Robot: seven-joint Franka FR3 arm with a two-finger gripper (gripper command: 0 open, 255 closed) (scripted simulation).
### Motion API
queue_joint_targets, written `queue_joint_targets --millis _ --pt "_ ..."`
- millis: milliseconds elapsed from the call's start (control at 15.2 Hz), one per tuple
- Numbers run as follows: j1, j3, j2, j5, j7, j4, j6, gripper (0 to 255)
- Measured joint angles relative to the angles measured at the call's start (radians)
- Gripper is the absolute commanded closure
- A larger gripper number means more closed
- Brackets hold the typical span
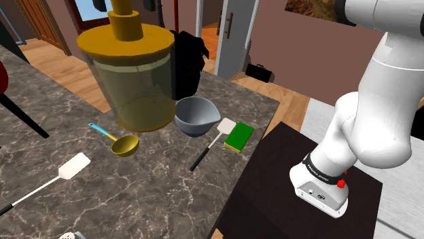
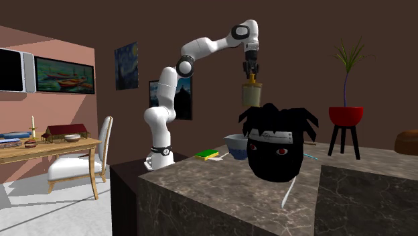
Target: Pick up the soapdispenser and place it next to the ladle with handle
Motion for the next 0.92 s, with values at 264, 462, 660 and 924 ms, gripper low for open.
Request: queue_joint_targets --millis 264,462,660,924 --pt "-0.023 -0.002 -0.047 0.025 -0.005 -0.126 0.082 255" --pt "-0.042 -0.007 -0.087 0.046 -0.016 -0.223 0.143 255" --pt "-0.056 -0.012 -0.121 0.063 -0.026 -0.31 0.199 255" --pt "-0.065 -0.015 -0.15 0.077 -0.033 -0.4 0.264 255"
